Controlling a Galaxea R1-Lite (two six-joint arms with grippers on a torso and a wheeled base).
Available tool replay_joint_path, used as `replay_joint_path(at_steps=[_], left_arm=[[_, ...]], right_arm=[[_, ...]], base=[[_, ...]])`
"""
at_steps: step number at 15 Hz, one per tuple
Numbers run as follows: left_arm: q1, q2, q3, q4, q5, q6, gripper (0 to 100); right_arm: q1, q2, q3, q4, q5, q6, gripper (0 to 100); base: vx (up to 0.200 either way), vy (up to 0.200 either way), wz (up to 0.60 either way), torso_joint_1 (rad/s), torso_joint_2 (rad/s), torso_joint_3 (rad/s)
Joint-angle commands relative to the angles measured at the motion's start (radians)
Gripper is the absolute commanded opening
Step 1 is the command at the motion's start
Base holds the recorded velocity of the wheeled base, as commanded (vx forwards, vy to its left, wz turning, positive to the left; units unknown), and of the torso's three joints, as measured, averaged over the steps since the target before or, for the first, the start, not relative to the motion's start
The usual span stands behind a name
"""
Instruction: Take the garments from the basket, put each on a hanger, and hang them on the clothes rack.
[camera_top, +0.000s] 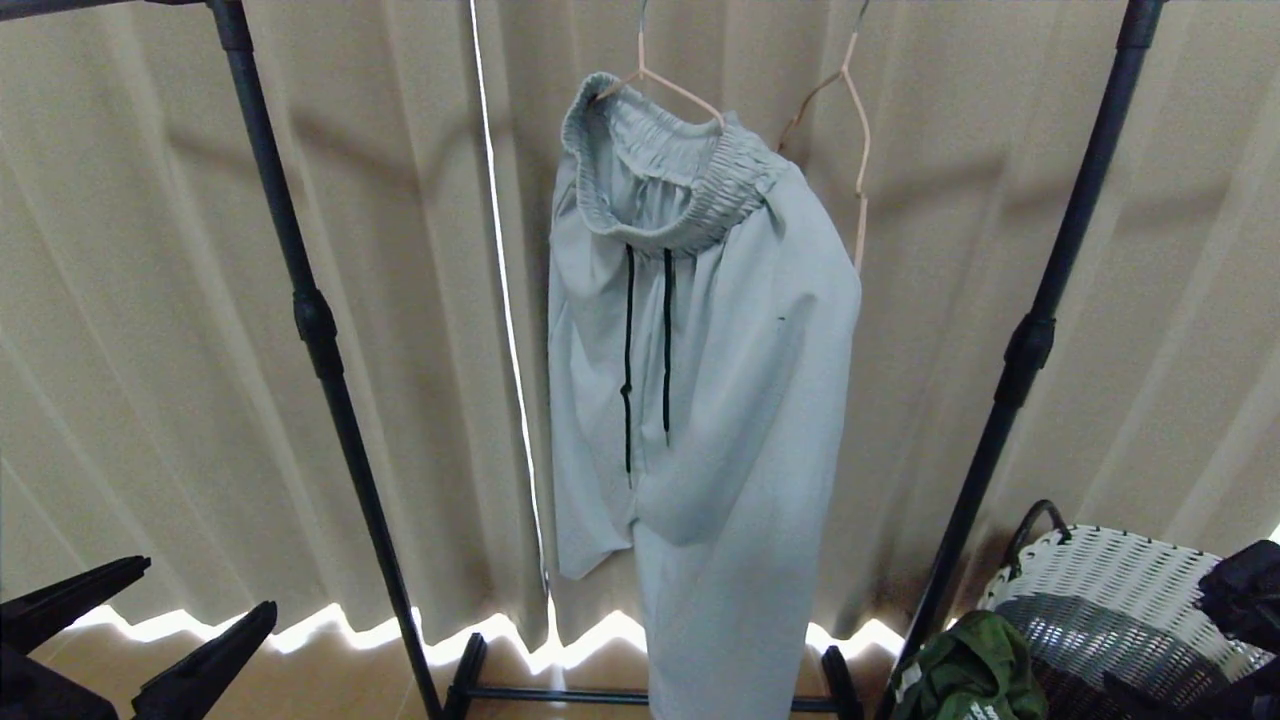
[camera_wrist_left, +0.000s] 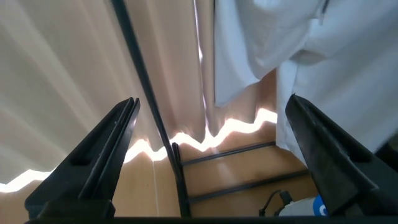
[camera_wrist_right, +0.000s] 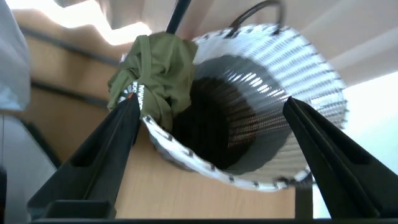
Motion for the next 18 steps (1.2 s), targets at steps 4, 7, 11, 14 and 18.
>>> replay_joint_path(at_steps=[4, 7, 11, 14, 18], left_arm=[[-0.014, -0.003, 0.011, -0.002, -0.002, 0.0, 100], [-0.014, -0.015, 0.009, -0.002, -0.002, 0.0, 100], [-0.014, -0.029, 0.009, -0.002, -0.002, 0.0, 100], [-0.014, -0.029, 0.009, -0.002, -0.002, 0.0, 100], [-0.014, -0.029, 0.011, -0.002, -0.002, 0.0, 100]], right_arm=[[0.042, 0.406, 0.002, -0.195, 0.016, -0.014, 100], [0.1, 0.566, -0.004, -0.251, 0.01, -0.014, 100], [0.098, 0.736, -0.002, -0.409, -0.013, -0.014, 100], [0.094, 0.785, -0.004, -0.468, -0.043, -0.015, 100], [0.072, 0.83, -0.044, -0.47, -0.056, -0.015, 100]], base=[[0.0, 0.0, 0.0, 0.0, 0.0, 0.0], [0.0, 0.0, 0.0, 0.0, 0.0, 0.0], [0.0, 0.0, 0.0, 0.0, 0.0, 0.0], [0.0, 0.0, 0.0, 0.0, 0.0, 0.0], [0.0, 0.0, 0.0, 0.0, 0.0, 0.0]])
